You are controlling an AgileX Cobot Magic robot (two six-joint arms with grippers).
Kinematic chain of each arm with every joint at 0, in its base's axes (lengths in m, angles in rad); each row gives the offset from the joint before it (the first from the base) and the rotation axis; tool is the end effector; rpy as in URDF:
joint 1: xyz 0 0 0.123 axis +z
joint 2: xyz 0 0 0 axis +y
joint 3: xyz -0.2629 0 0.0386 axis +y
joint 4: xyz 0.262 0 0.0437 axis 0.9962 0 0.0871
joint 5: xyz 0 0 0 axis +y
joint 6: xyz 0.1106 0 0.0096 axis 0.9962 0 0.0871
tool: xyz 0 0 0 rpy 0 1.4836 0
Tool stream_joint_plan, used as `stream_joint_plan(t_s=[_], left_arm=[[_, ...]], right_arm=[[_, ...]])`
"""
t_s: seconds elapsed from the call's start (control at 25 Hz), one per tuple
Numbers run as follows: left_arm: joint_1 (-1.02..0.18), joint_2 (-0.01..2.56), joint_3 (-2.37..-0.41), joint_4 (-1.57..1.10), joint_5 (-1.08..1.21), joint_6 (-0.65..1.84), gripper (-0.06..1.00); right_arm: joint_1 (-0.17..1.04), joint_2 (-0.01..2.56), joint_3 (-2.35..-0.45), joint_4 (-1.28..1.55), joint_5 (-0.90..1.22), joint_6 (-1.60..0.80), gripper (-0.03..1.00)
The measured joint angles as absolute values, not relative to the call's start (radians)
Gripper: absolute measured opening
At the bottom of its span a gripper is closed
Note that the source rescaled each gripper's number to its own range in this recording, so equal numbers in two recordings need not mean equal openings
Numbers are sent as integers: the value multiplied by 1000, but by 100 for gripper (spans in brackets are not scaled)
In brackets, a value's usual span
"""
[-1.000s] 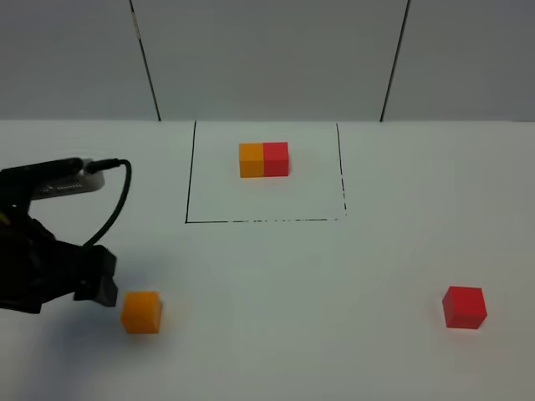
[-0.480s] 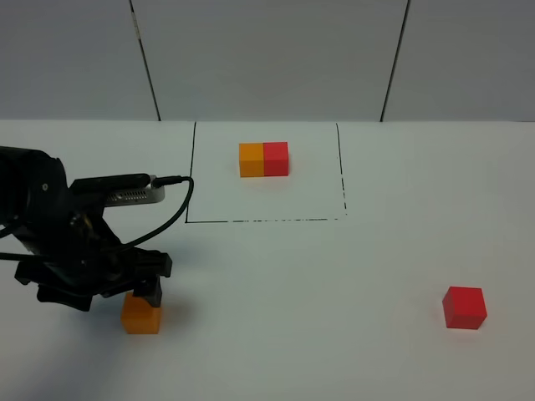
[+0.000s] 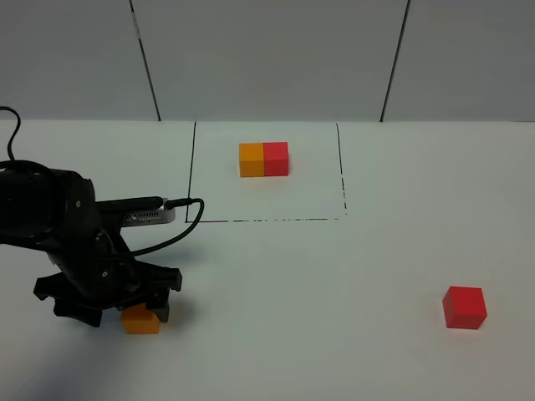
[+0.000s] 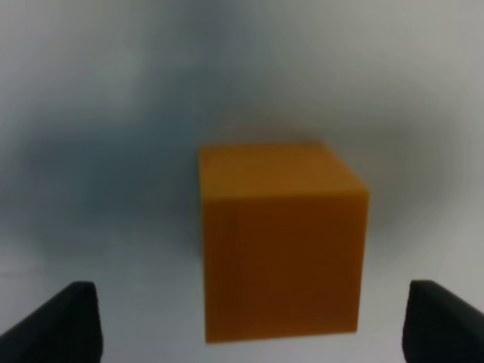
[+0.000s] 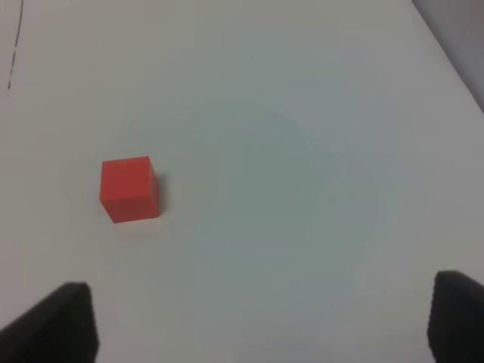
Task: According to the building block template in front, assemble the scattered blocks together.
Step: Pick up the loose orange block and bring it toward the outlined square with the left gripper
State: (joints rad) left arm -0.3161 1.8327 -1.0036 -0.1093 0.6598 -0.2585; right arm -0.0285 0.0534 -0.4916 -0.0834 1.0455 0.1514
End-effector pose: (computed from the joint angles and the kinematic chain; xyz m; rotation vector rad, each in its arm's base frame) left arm 0.3146 -0.1107 0.0941 -0.0346 2.9952 -0.1786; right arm 0.0541 -0.0096 0.2714 0.1876 2.0796 -0.0262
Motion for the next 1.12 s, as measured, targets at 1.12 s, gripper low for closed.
stream_joint_plan(t_s=[1.12], left_arm=[[-322, 1920, -1004, -110, 549, -237, 74]], right_arm=[[-28, 53, -492, -83, 1045, 151, 76]])
